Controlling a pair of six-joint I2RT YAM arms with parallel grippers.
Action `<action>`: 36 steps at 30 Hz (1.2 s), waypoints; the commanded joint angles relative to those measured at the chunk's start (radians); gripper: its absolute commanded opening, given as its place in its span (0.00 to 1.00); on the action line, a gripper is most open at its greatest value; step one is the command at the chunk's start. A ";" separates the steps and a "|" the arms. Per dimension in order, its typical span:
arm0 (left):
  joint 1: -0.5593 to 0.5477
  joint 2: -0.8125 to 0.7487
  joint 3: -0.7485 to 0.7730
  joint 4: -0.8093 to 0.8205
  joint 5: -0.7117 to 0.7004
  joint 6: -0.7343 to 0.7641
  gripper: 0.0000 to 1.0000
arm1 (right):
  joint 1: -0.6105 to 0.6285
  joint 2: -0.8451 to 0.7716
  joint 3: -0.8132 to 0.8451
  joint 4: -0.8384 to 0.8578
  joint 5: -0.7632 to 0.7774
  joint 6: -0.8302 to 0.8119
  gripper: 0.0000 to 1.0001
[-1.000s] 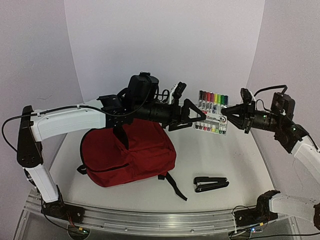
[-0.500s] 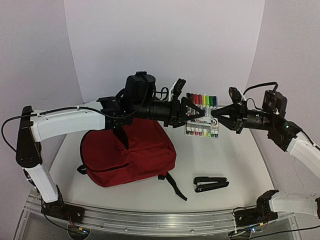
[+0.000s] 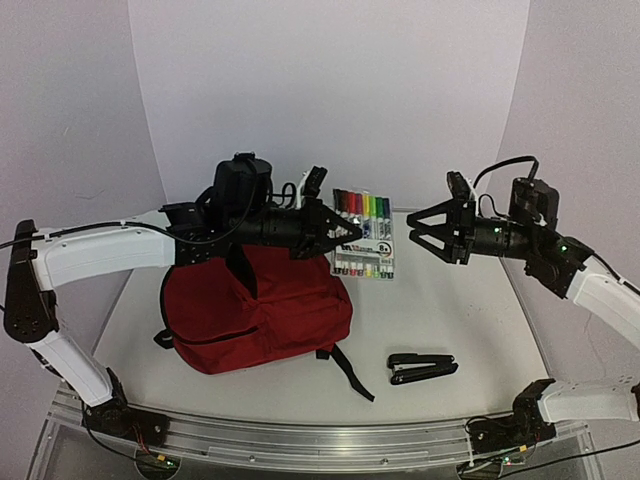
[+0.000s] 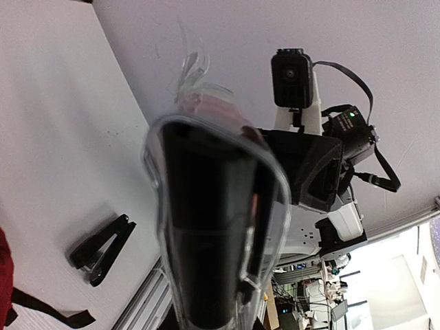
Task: Pack the student bag
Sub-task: Pick up the stationery from the center of the board, then place the stationery in the student bag.
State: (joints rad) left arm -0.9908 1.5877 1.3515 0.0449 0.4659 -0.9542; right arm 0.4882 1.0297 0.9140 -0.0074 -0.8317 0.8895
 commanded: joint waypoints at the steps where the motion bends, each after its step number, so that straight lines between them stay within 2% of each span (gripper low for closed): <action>1: 0.062 -0.175 -0.015 -0.144 -0.077 0.071 0.00 | 0.078 0.047 0.114 -0.105 0.224 -0.120 0.64; 5: 0.171 -0.320 -0.083 -0.341 -0.136 0.076 0.00 | 0.182 0.123 0.176 -0.168 0.377 -0.158 0.73; 9: 0.340 -0.471 -0.167 -0.534 -0.129 0.030 0.00 | 0.292 0.240 0.231 -0.171 0.490 -0.157 0.74; 12: 0.463 -0.544 -0.204 -0.650 -0.050 0.012 0.00 | 0.361 0.326 0.278 -0.171 0.563 -0.149 0.73; 16: 0.578 -0.548 -0.268 -0.738 0.078 0.012 0.00 | 0.424 0.422 0.332 -0.169 0.621 -0.134 0.73; 21: 0.625 -0.522 -0.340 -0.729 0.155 0.005 0.00 | 0.442 0.443 0.333 -0.169 0.665 -0.088 0.73; 36: 0.677 -0.365 -0.431 -0.675 0.270 -0.014 0.00 | 0.443 0.307 0.203 -0.175 0.713 -0.009 0.74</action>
State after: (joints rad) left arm -0.3300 1.1894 0.9354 -0.6718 0.6854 -0.9643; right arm 0.9310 1.3721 1.1310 -0.1941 -0.1525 0.8515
